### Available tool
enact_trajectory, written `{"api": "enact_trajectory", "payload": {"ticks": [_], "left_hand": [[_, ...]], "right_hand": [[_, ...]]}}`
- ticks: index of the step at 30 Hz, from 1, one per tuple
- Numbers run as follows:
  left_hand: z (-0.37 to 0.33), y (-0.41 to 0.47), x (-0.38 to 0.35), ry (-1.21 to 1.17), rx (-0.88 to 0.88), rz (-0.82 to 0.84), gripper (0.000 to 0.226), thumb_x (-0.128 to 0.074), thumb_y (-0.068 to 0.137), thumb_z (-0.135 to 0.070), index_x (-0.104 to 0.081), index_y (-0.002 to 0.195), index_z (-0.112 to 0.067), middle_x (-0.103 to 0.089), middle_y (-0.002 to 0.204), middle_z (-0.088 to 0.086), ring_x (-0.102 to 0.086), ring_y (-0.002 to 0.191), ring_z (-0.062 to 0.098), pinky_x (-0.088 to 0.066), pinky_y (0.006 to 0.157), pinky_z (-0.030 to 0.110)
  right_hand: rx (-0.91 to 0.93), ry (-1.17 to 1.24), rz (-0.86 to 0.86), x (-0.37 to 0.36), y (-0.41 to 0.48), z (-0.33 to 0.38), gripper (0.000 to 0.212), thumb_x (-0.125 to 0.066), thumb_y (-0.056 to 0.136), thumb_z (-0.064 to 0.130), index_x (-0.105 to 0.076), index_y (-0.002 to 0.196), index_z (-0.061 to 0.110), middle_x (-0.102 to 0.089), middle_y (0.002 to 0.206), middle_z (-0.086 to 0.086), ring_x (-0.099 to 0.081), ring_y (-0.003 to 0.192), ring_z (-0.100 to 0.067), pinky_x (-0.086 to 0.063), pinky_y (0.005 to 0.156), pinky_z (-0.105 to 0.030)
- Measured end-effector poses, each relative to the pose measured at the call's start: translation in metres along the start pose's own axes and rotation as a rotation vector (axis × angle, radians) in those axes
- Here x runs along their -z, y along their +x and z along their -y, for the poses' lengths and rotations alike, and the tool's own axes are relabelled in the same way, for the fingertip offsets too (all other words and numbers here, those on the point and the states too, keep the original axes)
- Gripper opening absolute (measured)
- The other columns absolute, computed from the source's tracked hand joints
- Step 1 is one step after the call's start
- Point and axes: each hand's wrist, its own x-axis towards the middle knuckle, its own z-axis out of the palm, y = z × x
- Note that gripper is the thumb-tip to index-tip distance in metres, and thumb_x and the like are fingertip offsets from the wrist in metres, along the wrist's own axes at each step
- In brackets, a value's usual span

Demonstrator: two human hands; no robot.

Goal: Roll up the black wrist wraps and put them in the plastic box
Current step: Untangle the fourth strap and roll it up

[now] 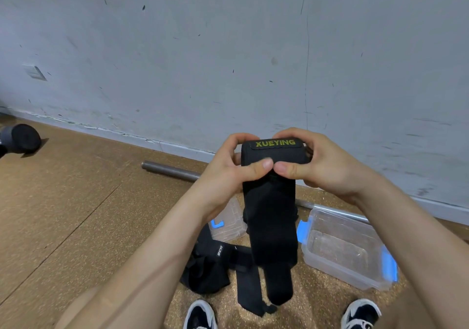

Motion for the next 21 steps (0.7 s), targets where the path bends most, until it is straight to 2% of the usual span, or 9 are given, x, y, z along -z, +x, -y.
{"api": "enact_trajectory", "payload": {"ticks": [4, 7, 10, 12, 14, 16, 17, 19, 21], "left_hand": [[0.000, 0.000, -0.008, 0.079, 0.051, -0.058, 0.060, -0.078, 0.071, -0.044, -0.059, 0.120, -0.014, -0.073, 0.111, 0.011, -0.072, 0.099, 0.026, -0.059, 0.086, 0.044], [-0.002, 0.001, -0.007, 0.067, 0.011, -0.099, 0.054, -0.078, 0.070, -0.035, -0.061, 0.116, -0.012, -0.073, 0.100, 0.008, -0.074, 0.091, 0.023, -0.059, 0.073, 0.033], [0.001, 0.003, -0.004, 0.070, -0.024, -0.132, 0.032, -0.077, 0.082, -0.015, -0.061, 0.110, -0.012, -0.070, 0.091, 0.005, -0.071, 0.086, 0.020, -0.057, 0.072, 0.032], [0.003, 0.002, -0.005, 0.099, -0.058, -0.136, 0.026, -0.075, 0.085, -0.008, -0.062, 0.108, -0.013, -0.069, 0.089, 0.003, -0.070, 0.086, 0.019, -0.057, 0.077, 0.033], [0.002, 0.001, -0.005, 0.105, -0.093, -0.109, 0.027, -0.074, 0.085, -0.004, -0.061, 0.105, -0.015, -0.067, 0.088, 0.001, -0.068, 0.086, 0.017, -0.058, 0.080, 0.034], [0.001, -0.001, -0.004, 0.076, -0.128, -0.062, 0.033, -0.077, 0.080, -0.001, -0.060, 0.102, -0.019, -0.064, 0.087, 0.000, -0.066, 0.082, 0.014, -0.058, 0.077, 0.031], [0.000, -0.001, -0.004, 0.057, -0.141, -0.041, 0.035, -0.076, 0.077, -0.003, -0.060, 0.102, -0.021, -0.063, 0.089, 0.001, -0.065, 0.081, 0.013, -0.057, 0.075, 0.030], [0.001, -0.001, -0.004, 0.039, -0.155, -0.028, 0.035, -0.074, 0.076, -0.004, -0.060, 0.102, -0.024, -0.062, 0.094, 0.004, -0.066, 0.080, 0.012, -0.056, 0.072, 0.029], [0.001, -0.001, -0.003, 0.046, -0.156, -0.040, 0.037, -0.074, 0.082, 0.000, -0.060, 0.105, -0.025, -0.063, 0.098, 0.005, -0.067, 0.084, 0.013, -0.057, 0.075, 0.030]], "right_hand": [[0.038, 0.000, -0.035, -0.005, 0.002, -0.008, 0.038, -0.078, 0.076, -0.002, -0.062, 0.109, 0.010, -0.066, 0.079, 0.007, -0.064, 0.071, -0.002, -0.050, 0.064, -0.014], [0.095, -0.060, -0.076, -0.008, 0.003, -0.009, 0.043, -0.080, 0.075, -0.004, -0.061, 0.109, 0.014, -0.065, 0.088, 0.004, -0.063, 0.075, 0.001, -0.050, 0.069, -0.013], [0.142, -0.175, -0.066, -0.010, 0.004, -0.011, 0.048, -0.082, 0.073, -0.002, -0.060, 0.111, 0.017, -0.065, 0.092, 0.001, -0.061, 0.077, 0.000, -0.049, 0.072, -0.013], [0.100, -0.159, -0.027, -0.010, 0.005, -0.008, 0.049, -0.082, 0.074, 0.001, -0.058, 0.113, 0.016, -0.064, 0.089, 0.001, -0.060, 0.075, -0.001, -0.050, 0.069, -0.014], [-0.001, -0.096, 0.059, -0.004, 0.002, -0.002, 0.040, -0.080, 0.079, 0.008, -0.059, 0.112, 0.017, -0.061, 0.078, 0.010, -0.058, 0.065, -0.002, -0.046, 0.059, -0.014], [-0.114, -0.007, 0.193, 0.001, -0.002, 0.002, 0.014, -0.073, 0.088, 0.029, -0.064, 0.099, 0.027, -0.049, 0.061, 0.014, -0.040, 0.050, -0.007, -0.028, 0.046, -0.018], [-0.141, 0.033, 0.217, 0.002, -0.003, 0.002, 0.008, -0.067, 0.090, 0.040, -0.066, 0.088, 0.032, -0.041, 0.058, 0.014, -0.029, 0.049, -0.009, -0.019, 0.046, -0.022], [-0.130, 0.046, 0.181, 0.000, -0.002, 0.002, 0.016, -0.061, 0.087, 0.045, -0.067, 0.077, 0.036, -0.034, 0.057, 0.012, -0.020, 0.051, -0.011, -0.013, 0.046, -0.024], [-0.081, 0.015, 0.108, -0.003, -0.002, 0.004, 0.013, -0.061, 0.086, 0.039, -0.068, 0.085, 0.029, -0.039, 0.057, 0.013, -0.024, 0.050, -0.009, -0.018, 0.044, -0.019]]}}
